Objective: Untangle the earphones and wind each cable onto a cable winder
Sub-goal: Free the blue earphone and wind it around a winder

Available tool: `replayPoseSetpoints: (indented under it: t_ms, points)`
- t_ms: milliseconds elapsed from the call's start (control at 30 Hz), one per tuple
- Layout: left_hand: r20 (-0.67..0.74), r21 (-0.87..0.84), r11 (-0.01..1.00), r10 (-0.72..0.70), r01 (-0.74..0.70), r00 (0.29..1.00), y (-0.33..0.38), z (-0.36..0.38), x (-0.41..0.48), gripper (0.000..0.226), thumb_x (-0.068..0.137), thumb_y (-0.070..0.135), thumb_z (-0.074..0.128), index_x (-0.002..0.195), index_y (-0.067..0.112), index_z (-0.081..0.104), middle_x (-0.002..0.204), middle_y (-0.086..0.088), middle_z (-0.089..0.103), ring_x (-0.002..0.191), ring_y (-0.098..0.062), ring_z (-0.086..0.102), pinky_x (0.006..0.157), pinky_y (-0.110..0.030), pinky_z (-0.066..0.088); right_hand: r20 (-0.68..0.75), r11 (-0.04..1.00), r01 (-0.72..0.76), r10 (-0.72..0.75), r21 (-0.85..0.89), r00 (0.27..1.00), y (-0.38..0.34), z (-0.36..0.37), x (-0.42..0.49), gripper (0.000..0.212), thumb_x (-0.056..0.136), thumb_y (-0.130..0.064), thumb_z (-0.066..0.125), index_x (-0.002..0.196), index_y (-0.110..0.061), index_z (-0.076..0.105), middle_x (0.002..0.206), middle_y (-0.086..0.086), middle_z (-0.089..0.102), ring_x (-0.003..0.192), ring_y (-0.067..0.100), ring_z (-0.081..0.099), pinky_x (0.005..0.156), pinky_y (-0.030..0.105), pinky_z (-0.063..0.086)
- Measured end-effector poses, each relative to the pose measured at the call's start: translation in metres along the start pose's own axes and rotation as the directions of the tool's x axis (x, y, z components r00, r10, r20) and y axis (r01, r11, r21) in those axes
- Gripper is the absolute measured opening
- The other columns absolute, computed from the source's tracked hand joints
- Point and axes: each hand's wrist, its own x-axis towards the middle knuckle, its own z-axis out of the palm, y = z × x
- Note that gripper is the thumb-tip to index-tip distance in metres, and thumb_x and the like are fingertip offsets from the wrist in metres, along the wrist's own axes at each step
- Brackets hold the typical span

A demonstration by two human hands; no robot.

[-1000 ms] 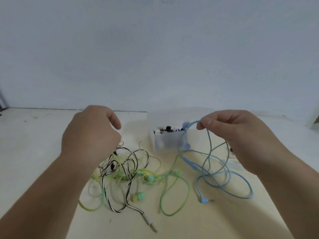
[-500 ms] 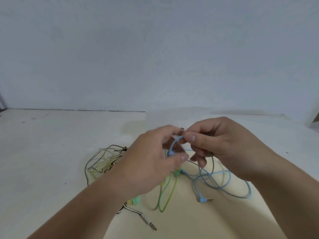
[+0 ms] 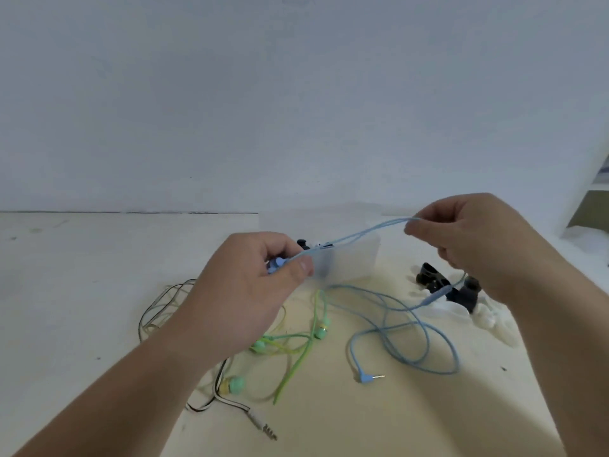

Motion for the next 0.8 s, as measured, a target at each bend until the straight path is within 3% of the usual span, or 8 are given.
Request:
replayPoseSetpoints:
  t_ms: [200, 333, 400, 500, 567, 667, 733, 800]
  points:
    - [0.236, 0.335, 0.936, 0.028, -0.108, 0.971, -0.009, 0.014, -0.007, 0.036, 0.088, 0.056, 0.056, 0.066, 0.027, 0.053, 0.045, 0.011, 0.04, 0.041, -0.007, 0.036, 0.044, -0.018, 0.028, 0.019, 0.965, -0.141, 0.149, -0.222, 0.989, 0.016, -0.009, 0.009, 0.027, 0.09, -0.035, 0.069, 0.072, -0.015, 0.073, 0.063, 0.009, 0.056, 0.051, 0.019, 0.047, 0.056, 0.027, 0.037]
    - [0.319, 0.434, 0.858, 0.137, -0.273, 0.938, -0.019, 0.025, -0.009, 0.034, 0.088, 0.065, 0.046, 0.069, 0.036, 0.045, 0.083, 0.019, 0.05, 0.073, -0.006, 0.049, 0.06, -0.019, 0.034, 0.036, 0.91, -0.136, 0.162, -0.393, 0.986, 0.017, -0.012, 0.008, 0.015, 0.09, -0.023, 0.069, 0.079, -0.015, 0.072, 0.061, 0.002, 0.06, 0.052, 0.014, 0.051, 0.049, 0.023, 0.035]
    - [0.316, 0.345, 0.877, 0.227, -0.334, 0.921, -0.02, 0.029, -0.008, 0.033, 0.083, 0.061, 0.053, 0.067, 0.034, 0.042, 0.094, 0.018, 0.05, 0.092, -0.004, 0.05, 0.071, -0.013, 0.034, 0.01, 0.945, -0.174, 0.184, -0.278, 0.983, 0.018, -0.013, 0.009, 0.02, 0.093, -0.024, 0.066, 0.079, -0.011, 0.072, 0.057, 0.002, 0.055, 0.049, 0.017, 0.048, 0.051, 0.024, 0.036]
    - [0.217, 0.252, 0.902, 0.3, -0.35, 0.929, -0.013, 0.031, -0.011, 0.032, 0.076, 0.042, 0.072, 0.067, 0.03, 0.043, 0.116, 0.028, 0.052, 0.116, 0.001, 0.045, 0.078, -0.004, 0.032, 0.054, 0.955, -0.268, 0.263, 0.126, 0.963, 0.018, -0.013, 0.009, 0.035, 0.098, -0.034, 0.059, 0.08, -0.007, 0.071, 0.054, 0.002, 0.055, 0.045, 0.016, 0.049, 0.049, 0.025, 0.044]
    - [0.237, 0.189, 0.932, 0.263, -0.31, 0.935, -0.01, 0.033, -0.014, 0.038, 0.08, 0.027, 0.077, 0.069, 0.024, 0.041, 0.117, 0.028, 0.059, 0.109, 0.001, 0.054, 0.071, -0.014, 0.04, 0.119, 0.92, -0.3, 0.278, 0.253, 0.953, 0.017, -0.012, 0.008, 0.043, 0.098, -0.043, 0.055, 0.082, -0.007, 0.071, 0.05, 0.0, 0.052, 0.042, 0.016, 0.047, 0.048, 0.025, 0.042]
    - [0.411, 0.206, 0.955, 0.112, -0.212, 0.905, -0.011, 0.035, -0.017, 0.031, 0.086, 0.035, 0.066, 0.074, 0.023, 0.039, 0.086, 0.009, 0.069, 0.066, -0.007, 0.057, 0.059, -0.026, 0.041, 0.163, 0.912, -0.287, 0.248, 0.295, 0.955, 0.017, -0.014, 0.008, 0.053, 0.096, -0.054, 0.053, 0.084, -0.005, 0.071, 0.05, 0.002, 0.042, 0.044, 0.018, 0.037, 0.045, 0.025, 0.033]
    - [0.433, 0.311, 0.926, 0.061, -0.213, 0.899, -0.012, 0.035, -0.018, 0.027, 0.087, 0.042, 0.064, 0.078, 0.029, 0.041, 0.071, 0.008, 0.063, 0.057, -0.009, 0.049, 0.054, -0.02, 0.035, 0.16, 0.937, -0.259, 0.225, 0.236, 0.961, 0.019, -0.017, 0.008, 0.052, 0.093, -0.055, 0.056, 0.082, -0.006, 0.071, 0.052, 0.002, 0.037, 0.044, 0.017, 0.03, 0.044, 0.025, 0.027]
    - [0.391, 0.411, 0.888, 0.032, -0.206, 0.92, -0.011, 0.034, -0.016, 0.027, 0.084, 0.041, 0.07, 0.083, 0.035, 0.043, 0.068, 0.014, 0.059, 0.057, -0.008, 0.048, 0.055, -0.017, 0.038, 0.15, 0.977, -0.21, 0.203, 0.031, 0.968, 0.02, -0.02, 0.007, 0.04, 0.088, -0.049, 0.067, 0.075, -0.012, 0.072, 0.055, 0.001, 0.042, 0.044, 0.016, 0.031, 0.046, 0.025, 0.027]
